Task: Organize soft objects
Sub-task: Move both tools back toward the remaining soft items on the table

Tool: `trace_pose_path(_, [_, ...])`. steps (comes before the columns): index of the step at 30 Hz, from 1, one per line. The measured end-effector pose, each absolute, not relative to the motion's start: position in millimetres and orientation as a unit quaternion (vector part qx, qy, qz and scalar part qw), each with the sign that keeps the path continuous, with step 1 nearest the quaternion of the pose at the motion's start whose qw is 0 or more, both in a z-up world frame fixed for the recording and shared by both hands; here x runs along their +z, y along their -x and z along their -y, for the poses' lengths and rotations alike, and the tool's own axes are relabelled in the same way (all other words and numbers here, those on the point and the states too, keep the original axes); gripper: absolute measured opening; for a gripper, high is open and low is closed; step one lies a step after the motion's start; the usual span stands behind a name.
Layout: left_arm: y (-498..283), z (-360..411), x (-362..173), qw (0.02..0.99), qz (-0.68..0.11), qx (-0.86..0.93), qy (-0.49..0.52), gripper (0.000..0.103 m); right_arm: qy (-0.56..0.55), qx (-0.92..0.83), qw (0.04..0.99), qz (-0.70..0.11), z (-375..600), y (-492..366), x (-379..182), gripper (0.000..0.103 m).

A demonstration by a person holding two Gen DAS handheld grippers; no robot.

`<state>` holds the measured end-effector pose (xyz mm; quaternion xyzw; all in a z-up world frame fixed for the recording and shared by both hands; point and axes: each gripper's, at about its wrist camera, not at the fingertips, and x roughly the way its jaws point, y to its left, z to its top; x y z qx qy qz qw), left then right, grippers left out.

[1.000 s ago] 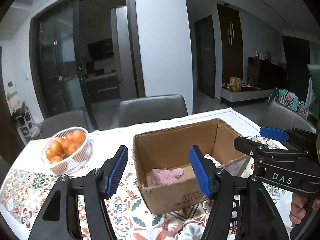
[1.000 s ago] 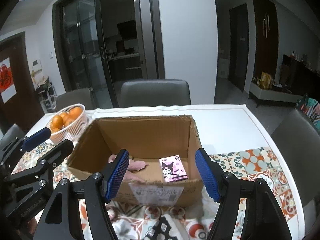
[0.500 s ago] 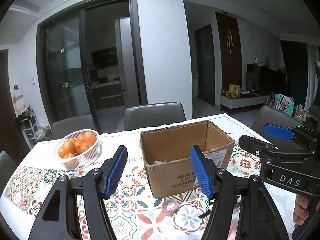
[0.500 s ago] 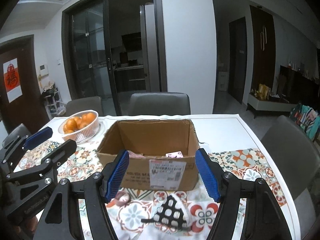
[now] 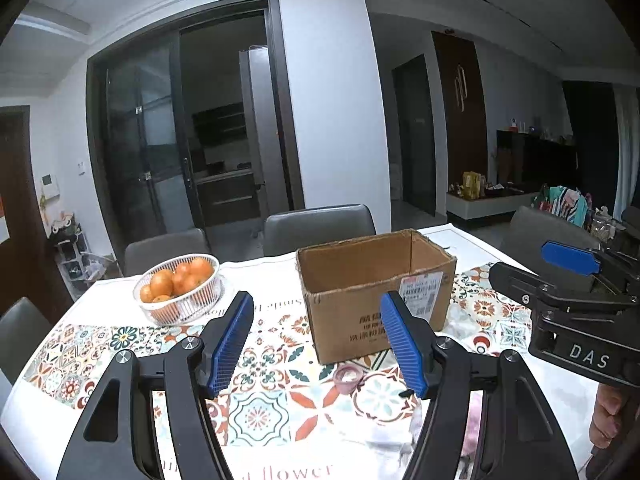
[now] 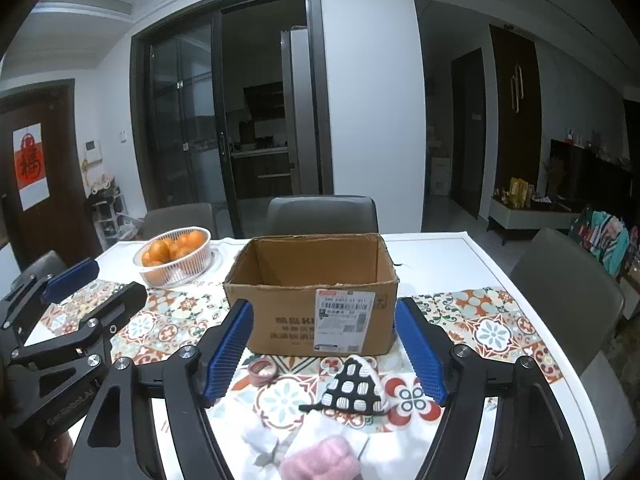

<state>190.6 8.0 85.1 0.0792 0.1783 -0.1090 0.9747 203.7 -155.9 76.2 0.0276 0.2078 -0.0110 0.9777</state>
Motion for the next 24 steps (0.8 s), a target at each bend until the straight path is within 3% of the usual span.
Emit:
trace_pose_path(4, [-177.9,-12.8,78.2,0.974,-0.181,-0.108,-0.079,0.066,-0.032,-0.008,0.978,-0.207,152.7,-189.7,69.9,0.079])
trace_pose_path(24, [-146.7,-13.2,20.9,0.961,-0.237,-0.124,-0.076,0.067,-0.047,-0.004,0.957,-0.286,148.1,-152.2,-3.4,0.079])
